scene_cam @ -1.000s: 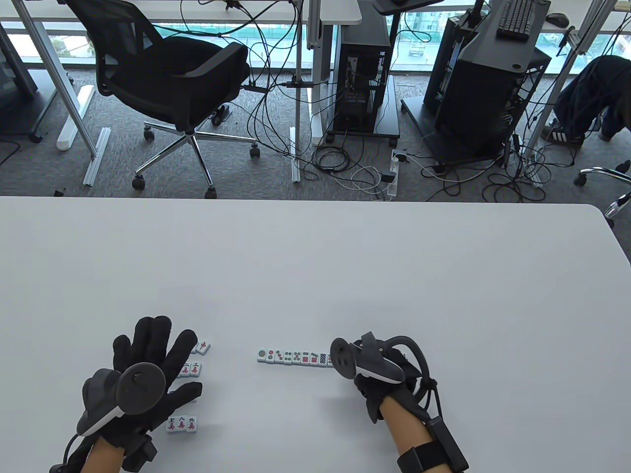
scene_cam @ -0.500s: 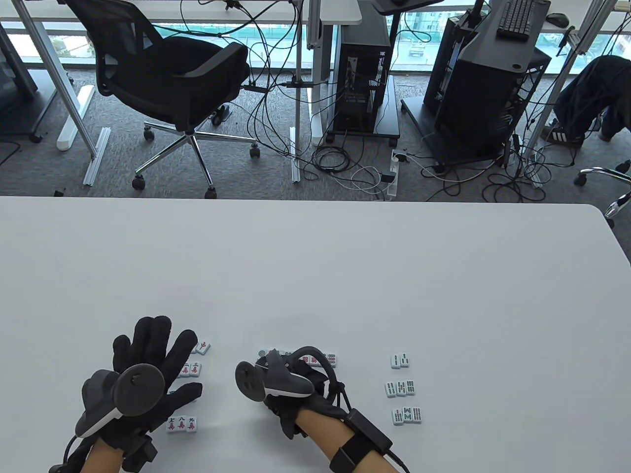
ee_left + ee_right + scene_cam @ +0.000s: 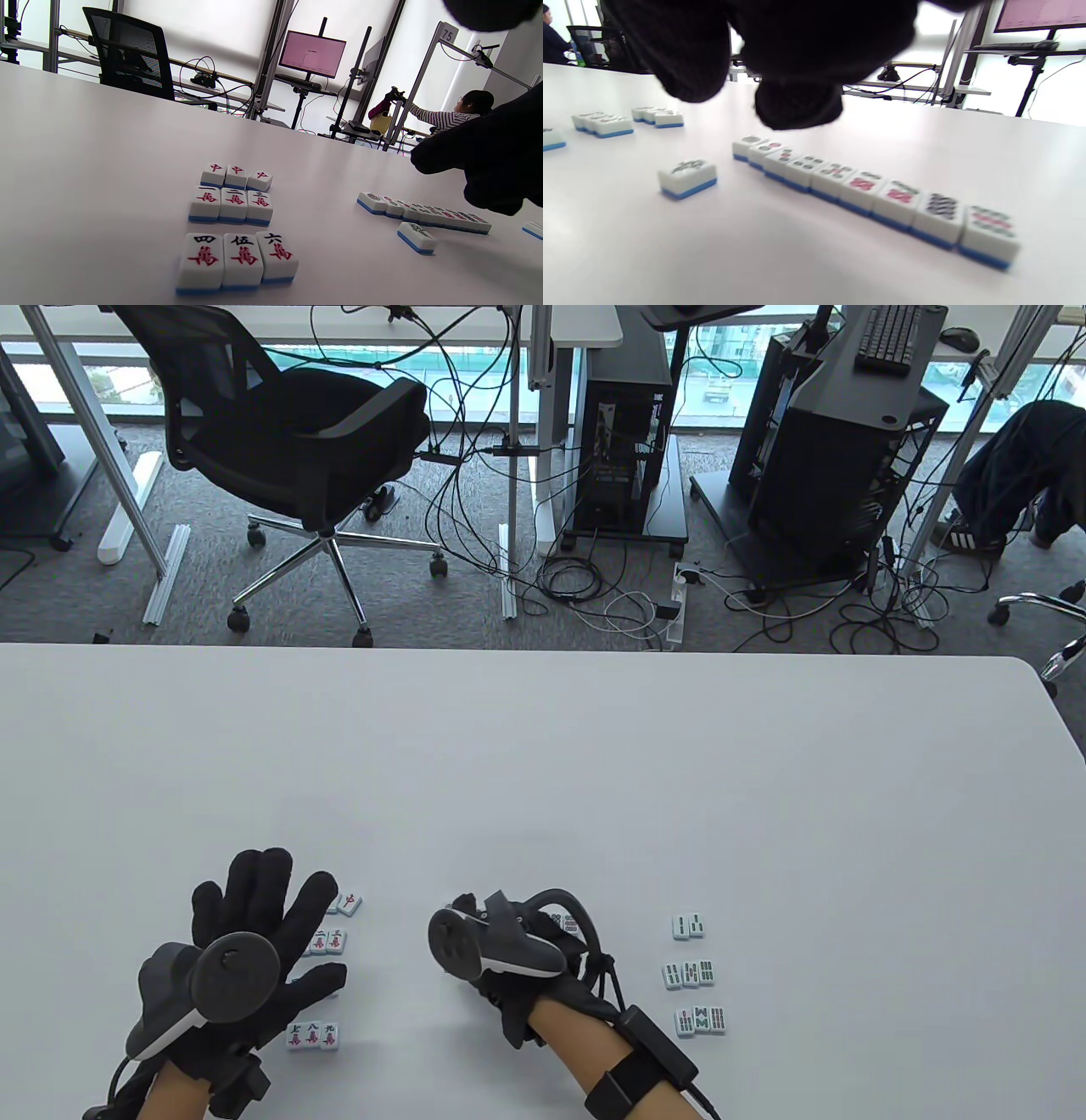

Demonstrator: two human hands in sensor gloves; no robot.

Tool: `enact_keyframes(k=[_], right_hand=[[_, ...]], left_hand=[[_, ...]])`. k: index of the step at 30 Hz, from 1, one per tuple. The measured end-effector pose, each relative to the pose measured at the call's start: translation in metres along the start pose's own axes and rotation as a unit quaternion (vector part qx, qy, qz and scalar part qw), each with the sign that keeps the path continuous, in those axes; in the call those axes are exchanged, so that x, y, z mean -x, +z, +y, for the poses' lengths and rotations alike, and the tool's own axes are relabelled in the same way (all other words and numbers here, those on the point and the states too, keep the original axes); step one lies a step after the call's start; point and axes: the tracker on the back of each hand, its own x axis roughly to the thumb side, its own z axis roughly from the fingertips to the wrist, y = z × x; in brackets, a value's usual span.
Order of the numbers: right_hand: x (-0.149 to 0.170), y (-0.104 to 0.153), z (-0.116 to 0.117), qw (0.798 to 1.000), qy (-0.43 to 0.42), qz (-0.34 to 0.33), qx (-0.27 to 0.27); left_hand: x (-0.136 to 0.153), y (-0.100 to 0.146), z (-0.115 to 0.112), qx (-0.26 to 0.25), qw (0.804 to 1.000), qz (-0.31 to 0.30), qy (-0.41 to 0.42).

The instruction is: Mahjong suit sorting

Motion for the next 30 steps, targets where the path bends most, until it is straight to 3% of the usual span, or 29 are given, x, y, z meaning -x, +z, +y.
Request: enact_keyframes(k=[6, 9, 14, 19, 24, 30], right_hand=[[0.078, 0.025, -0.022, 0.994, -0.022, 0.104, 0.023], [0.113, 0.041, -0.017, 0.988, 0.013, 0.152, 0.026], [0.152, 0.060, 0.007, 0.981, 0.055, 0.184, -0.035], [0.166, 0.067, 0.031, 0.974, 0.080, 0.194, -0.088], [0.171, 0.058, 0.041, 0.973, 0.040, 0.198, -0.112], [0.168, 0.049, 0.049, 0.970, 0.069, 0.204, -0.112]], left_hand=[[-0.001, 0.000, 0.000, 0.002, 1.000, 0.000, -0.004], [-0.001, 0.000, 0.000, 0.001, 1.000, 0.000, -0.005], [-0.001, 0.000, 0.000, 0.004, 1.000, 0.001, -0.007], [-0.001, 0.000, 0.000, 0.004, 1.000, 0.002, -0.009], [-0.002, 0.000, 0.000, 0.007, 1.000, 0.003, -0.011], [-0.002, 0.000, 0.000, 0.009, 1.000, 0.003, -0.011]])
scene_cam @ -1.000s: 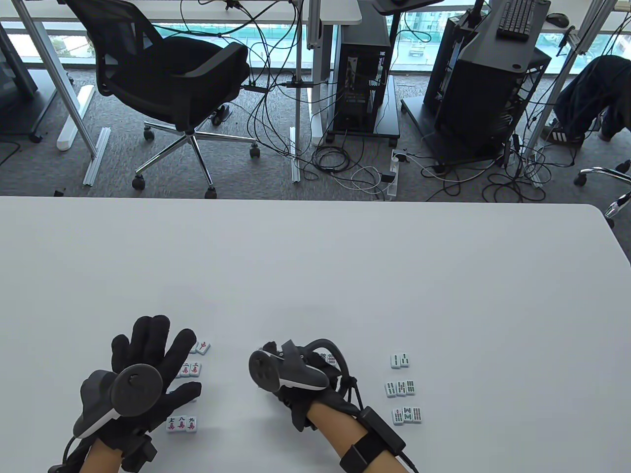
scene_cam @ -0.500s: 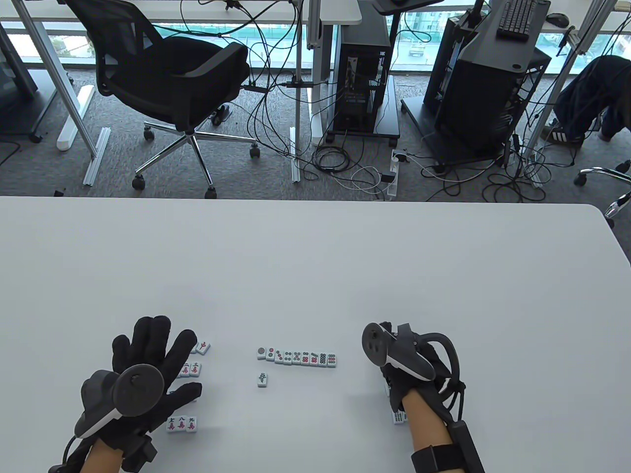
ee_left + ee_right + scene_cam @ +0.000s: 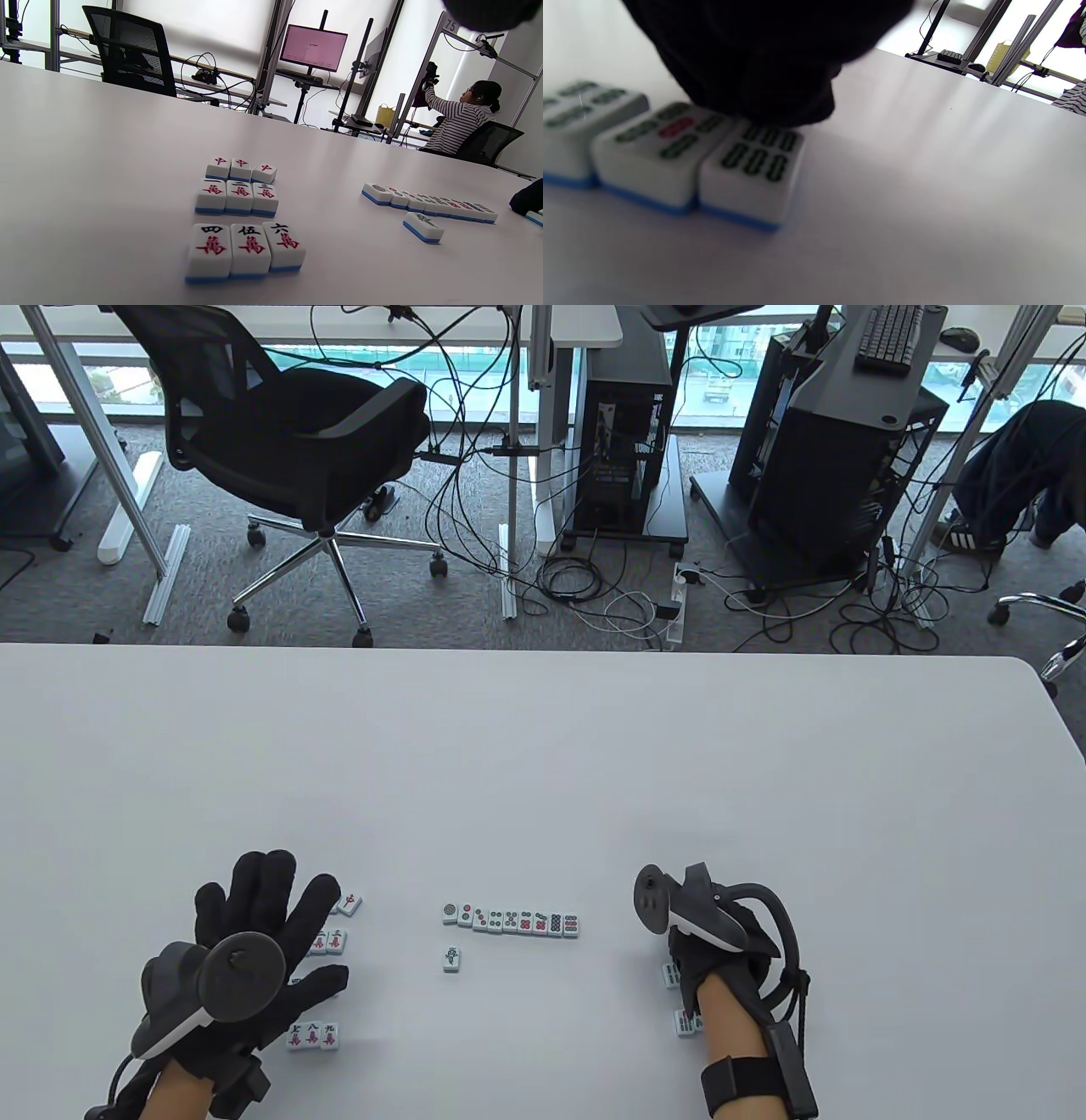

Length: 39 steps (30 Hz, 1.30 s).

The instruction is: Mahjong suit sorting

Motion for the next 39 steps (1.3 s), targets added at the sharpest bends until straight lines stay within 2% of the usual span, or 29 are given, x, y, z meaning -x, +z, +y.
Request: enact_keyframes(k=[4, 8, 12, 15, 19, 22, 31, 39], right_hand=[[-0.006, 0.000, -0.005, 1.000, 0.004, 0.004, -0.021], [-0.032, 0.012, -0.019, 0.998, -0.016, -0.048, 0.034], [-0.084, 0.029, -0.035, 0.989, -0.038, -0.126, 0.070], [-0.125, 0.040, -0.041, 0.979, -0.053, -0.181, 0.073], [-0.166, 0.046, -0.039, 0.970, -0.046, -0.227, 0.074], [-0.184, 0.046, -0.034, 0.966, -0.026, -0.243, 0.083], [-0.201, 0.036, -0.030, 0.965, -0.039, -0.229, 0.120], [-0.201, 0.033, -0.028, 0.965, -0.057, -0.227, 0.118]], left_hand=[[0.000, 0.000, 0.000, -0.001, 1.000, 0.000, 0.001], [-0.001, 0.000, 0.000, -0.003, 1.000, -0.003, 0.000], [-0.001, -0.001, -0.001, 0.002, 1.000, -0.002, -0.004], [-0.002, -0.001, -0.002, 0.003, 1.000, -0.004, -0.005], [-0.003, -0.001, -0.002, 0.005, 1.000, -0.006, -0.004], [-0.003, -0.001, -0.002, 0.003, 1.000, -0.007, -0.002], [-0.004, -0.001, -0.002, 0.002, 1.000, -0.008, 0.001], [-0.004, -0.001, -0.002, 0.003, 1.000, -0.009, 0.000]])
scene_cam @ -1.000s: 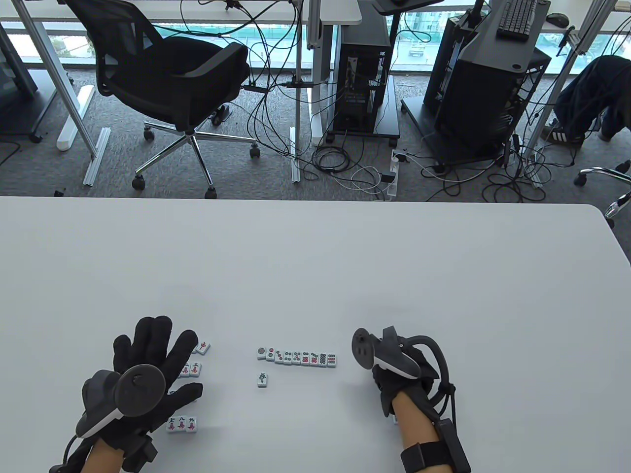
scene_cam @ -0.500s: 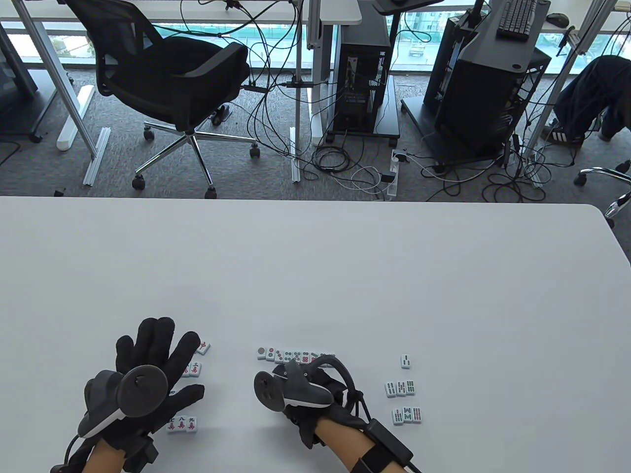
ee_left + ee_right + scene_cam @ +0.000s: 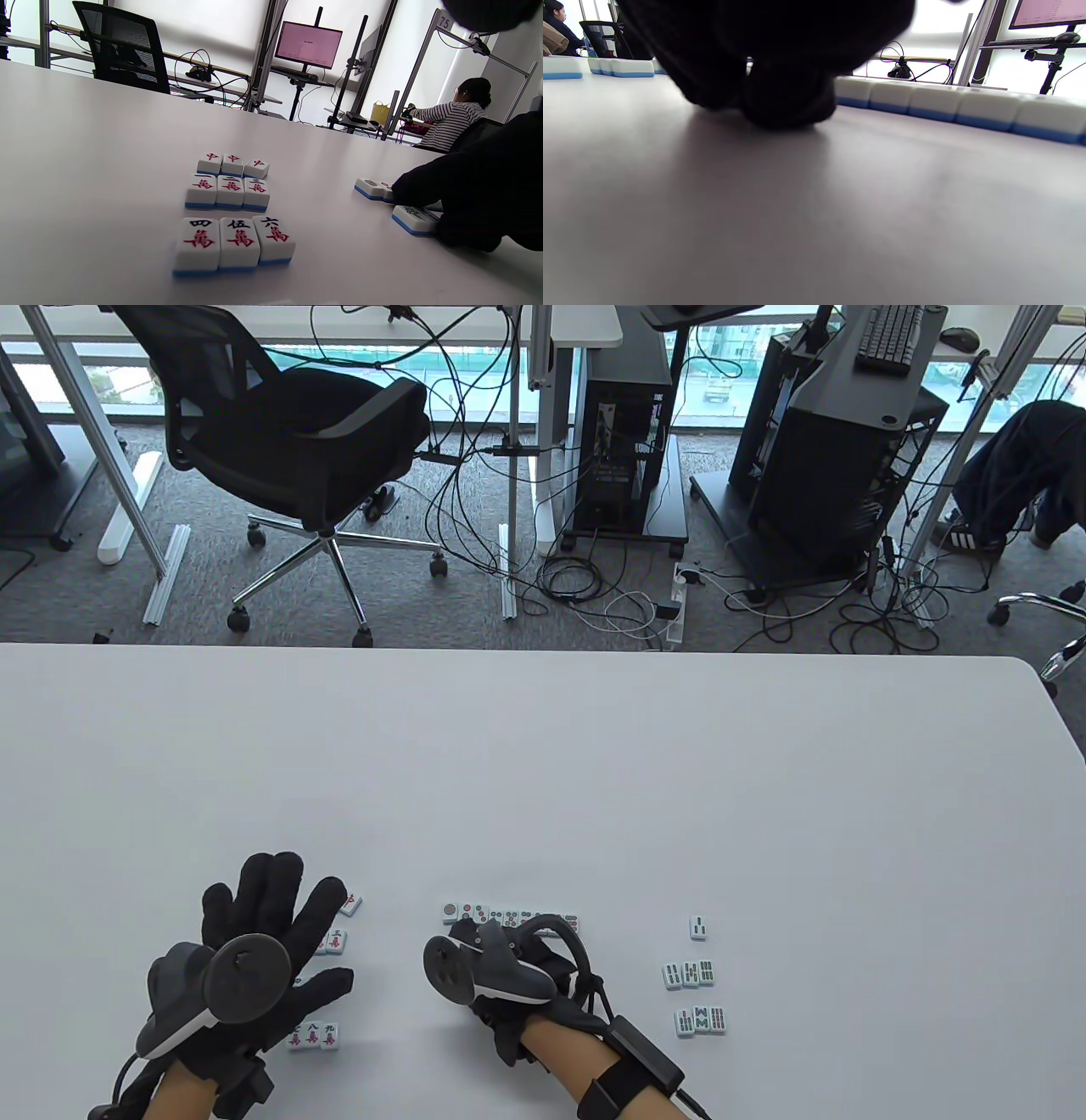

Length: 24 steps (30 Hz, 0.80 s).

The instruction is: Mahjong suit sorting

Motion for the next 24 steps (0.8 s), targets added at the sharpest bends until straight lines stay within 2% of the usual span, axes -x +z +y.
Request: enact_keyframes(k=[3, 7, 13, 15, 20, 24], right_hand=[[0.002, 0.005, -0.004, 1.000, 0.007, -0.010, 0.009], [0.019, 0.015, -0.021, 1.000, 0.004, -0.001, 0.018], [0.080, 0.039, -0.050, 0.996, 0.010, 0.086, 0.023], [0.111, 0.053, -0.055, 0.992, 0.023, 0.126, 0.021], [0.170, 0.084, -0.049, 0.976, 0.054, 0.209, -0.001], [0.204, 0.104, -0.030, 0.965, 0.048, 0.255, -0.048]], left_hand=[[0.000, 0.000, 0.001, 0.000, 1.000, 0.000, 0.000], [0.000, 0.000, 0.001, -0.001, 1.000, 0.001, 0.003], [0.000, 0.001, 0.001, -0.002, 1.000, 0.001, 0.003], [0.000, 0.001, 0.001, -0.002, 1.000, 0.001, 0.003], [0.000, 0.001, 0.002, -0.001, 1.000, 0.002, -0.001], [-0.001, 0.000, 0.001, 0.001, 1.000, 0.000, -0.007]])
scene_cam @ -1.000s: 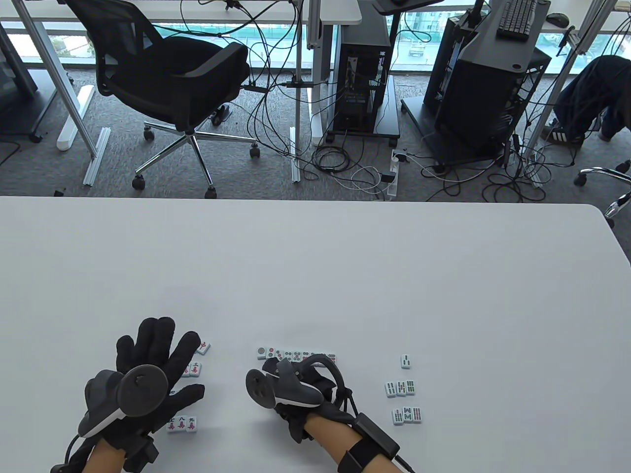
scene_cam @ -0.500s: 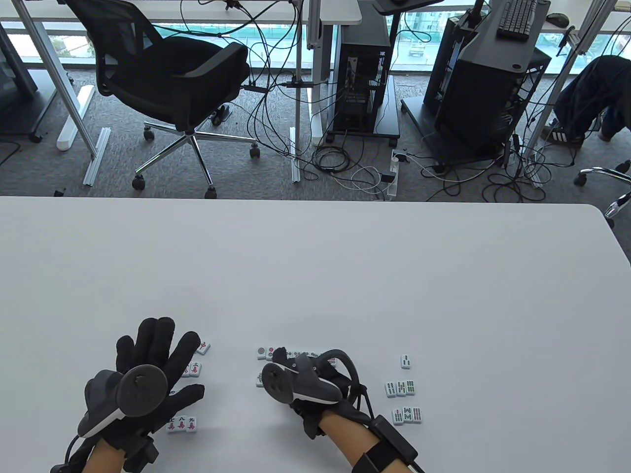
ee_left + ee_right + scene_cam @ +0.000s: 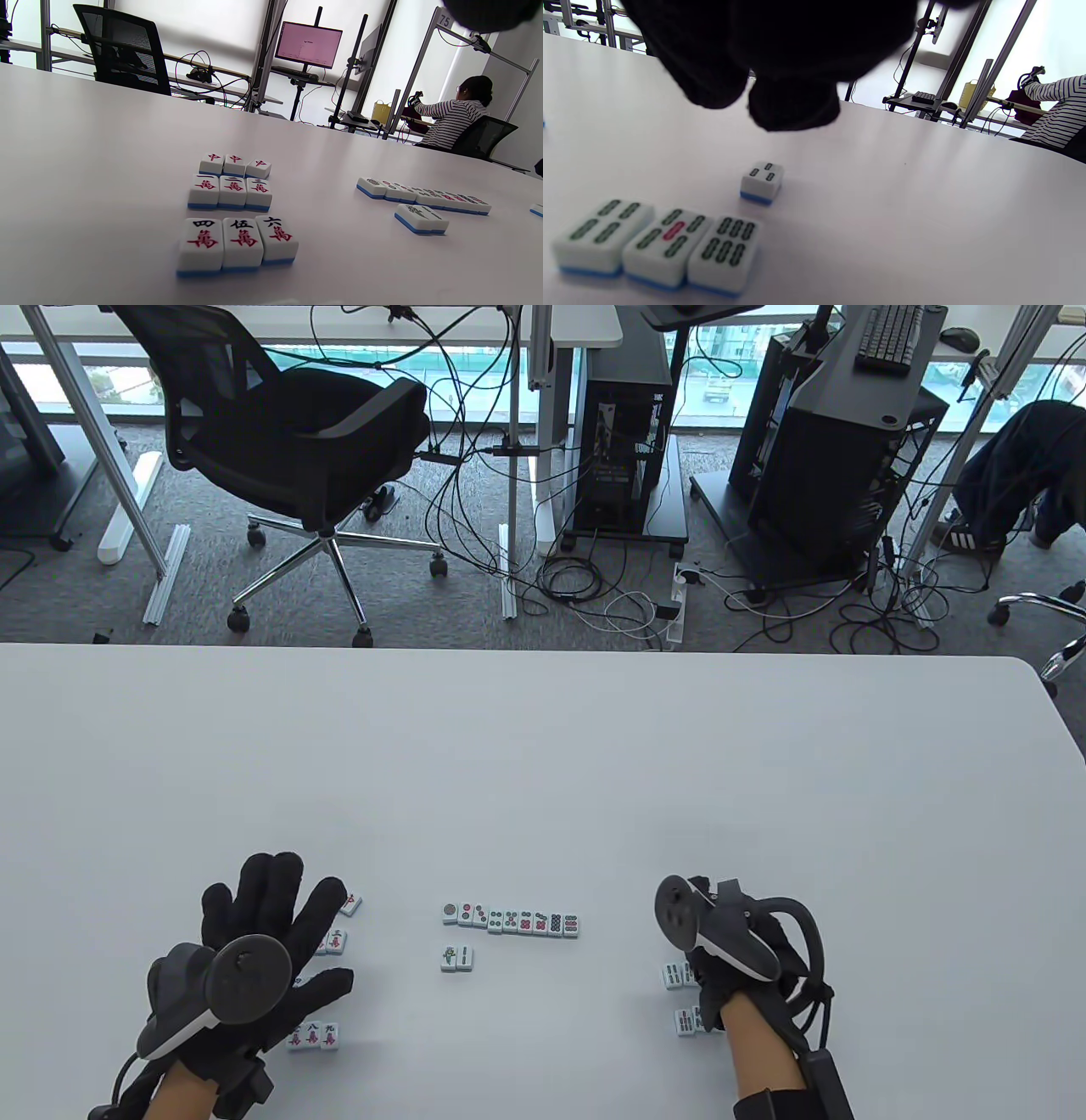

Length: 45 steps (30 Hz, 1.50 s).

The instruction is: Mahjong suit sorting

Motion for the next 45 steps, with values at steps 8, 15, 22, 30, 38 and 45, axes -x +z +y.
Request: enact_keyframes(k=[8, 15, 22, 30, 38, 45], right_hand=[[0.001, -0.013, 0.020, 0.999, 0.009, -0.016, -0.037], [-0.010, -0.026, 0.034, 0.997, 0.044, -0.016, -0.069], [-0.014, -0.021, 0.027, 0.998, 0.023, -0.035, -0.038], [-0.085, 0.006, -0.008, 0.991, -0.012, -0.127, 0.038], [-0.186, 0.026, -0.013, 0.967, -0.034, -0.252, 0.008], [-0.217, 0.015, -0.003, 0.972, -0.017, -0.235, 0.001]], left_hand=[[0.000, 0.000, 0.001, -0.002, 1.000, 0.004, 0.001], [0.001, 0.000, 0.002, -0.007, 1.000, 0.002, 0.002], [0.001, 0.001, 0.003, -0.016, 1.000, -0.002, 0.001], [-0.001, 0.001, 0.000, -0.014, 1.000, -0.007, -0.008], [-0.001, 0.001, -0.002, -0.007, 1.000, -0.008, -0.006], [0.000, 0.001, -0.001, -0.012, 1.000, -0.007, 0.003]])
